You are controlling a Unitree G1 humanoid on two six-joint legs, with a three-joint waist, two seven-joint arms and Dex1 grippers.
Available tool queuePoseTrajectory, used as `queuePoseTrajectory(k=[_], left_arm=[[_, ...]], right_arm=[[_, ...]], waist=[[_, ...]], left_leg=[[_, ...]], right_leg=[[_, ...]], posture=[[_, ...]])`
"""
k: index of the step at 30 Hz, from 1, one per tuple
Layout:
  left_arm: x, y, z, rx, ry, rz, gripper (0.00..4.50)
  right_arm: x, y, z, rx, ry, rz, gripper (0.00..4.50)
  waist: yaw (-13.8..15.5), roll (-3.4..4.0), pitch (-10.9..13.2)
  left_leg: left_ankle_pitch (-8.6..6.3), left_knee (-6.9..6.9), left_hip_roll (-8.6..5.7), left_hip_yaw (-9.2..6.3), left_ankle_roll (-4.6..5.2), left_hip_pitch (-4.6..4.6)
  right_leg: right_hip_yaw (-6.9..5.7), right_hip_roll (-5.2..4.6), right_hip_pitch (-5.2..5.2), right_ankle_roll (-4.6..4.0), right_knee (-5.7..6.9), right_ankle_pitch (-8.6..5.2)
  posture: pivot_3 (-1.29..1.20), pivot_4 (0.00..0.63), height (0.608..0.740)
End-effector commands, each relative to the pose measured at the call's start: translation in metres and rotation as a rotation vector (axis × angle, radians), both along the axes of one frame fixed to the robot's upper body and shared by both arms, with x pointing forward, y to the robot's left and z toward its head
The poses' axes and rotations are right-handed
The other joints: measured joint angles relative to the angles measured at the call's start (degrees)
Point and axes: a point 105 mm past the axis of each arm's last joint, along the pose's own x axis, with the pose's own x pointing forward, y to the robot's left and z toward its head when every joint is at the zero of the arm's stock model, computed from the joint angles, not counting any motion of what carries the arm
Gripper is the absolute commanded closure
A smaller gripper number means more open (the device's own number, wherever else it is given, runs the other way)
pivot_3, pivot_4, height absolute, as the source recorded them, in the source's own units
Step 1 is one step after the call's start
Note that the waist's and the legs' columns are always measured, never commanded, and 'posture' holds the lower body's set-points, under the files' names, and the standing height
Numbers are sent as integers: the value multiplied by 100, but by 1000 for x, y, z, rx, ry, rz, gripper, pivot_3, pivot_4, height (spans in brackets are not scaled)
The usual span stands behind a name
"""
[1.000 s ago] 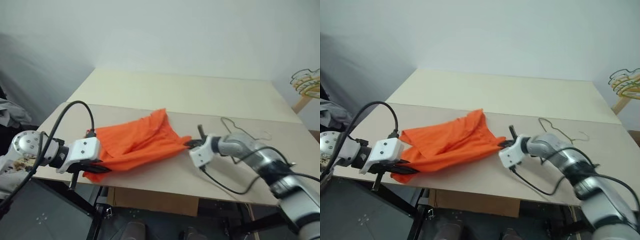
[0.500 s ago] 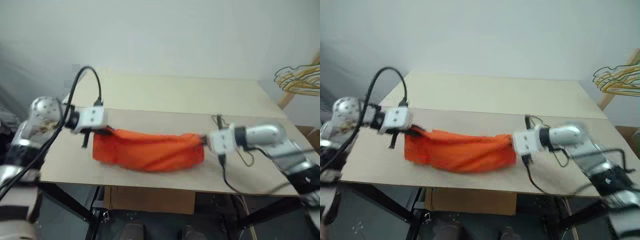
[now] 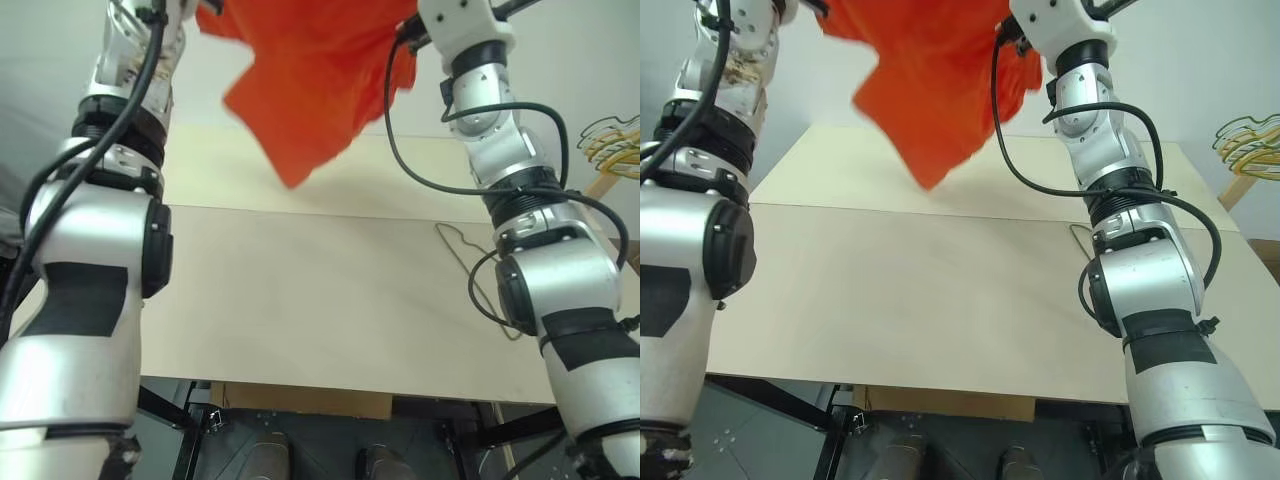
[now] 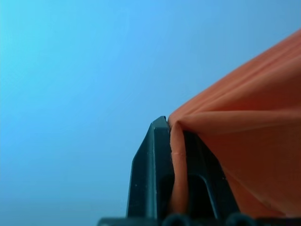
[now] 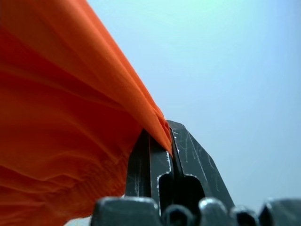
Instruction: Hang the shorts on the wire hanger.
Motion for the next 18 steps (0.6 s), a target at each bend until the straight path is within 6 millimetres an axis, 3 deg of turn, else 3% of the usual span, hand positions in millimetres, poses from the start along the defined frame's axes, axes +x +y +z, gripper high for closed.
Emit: queuePoseTrajectory(k=[1,5,9,11,13,16,18], left_arm=[[-4,3,-1,-5,-23,-73,4500],[3,-33,-68,200,120,-358,4500],[-8,-42,-148,314,313,-590,4500],[-30,-40,-194,389,450,-703,4500],[-58,-36,-226,463,570,-791,4500],[-96,-21,-261,562,778,-859,4500],[-121,-9,-281,666,920,-891,4500]], right_arm=[[3,-37,-23,2,25,-68,4489],[6,-48,-100,-240,185,-21,4489],[-14,-49,-173,-520,335,113,4489],[-30,-48,-208,-645,415,205,4489],[-48,-44,-235,-761,476,300,4489],[-73,-40,-267,-911,553,421,4489],[-85,-39,-280,-978,594,476,4489]], waist=[[18,0,0],[89,2,-22],[1,8,-24],[-141,11,-24],[-337,12,-24],[-598,11,-24],[-699,11,-24]], left_leg=[[5,0,-4,6,-13,-4],[6,5,-28,17,-18,11],[9,14,-43,19,-12,11],[11,16,-45,16,-10,12],[12,16,-40,11,-11,15],[11,16,-31,9,-9,29],[-14,16,-30,10,41,73]], right_leg=[[0,-5,4,3,-16,-1],[-20,-39,54,25,-52,-8],[-22,-53,73,51,-73,14],[-16,-54,74,53,-74,20],[-11,-52,74,52,-73,19],[-1,-47,84,52,-70,19],[2,-43,124,52,-68,19]], posture=[[205,0,740],[196,0,740],[187,0,740],[180,0,740],[179,0,740],[180,0,740],[178,0,740]])
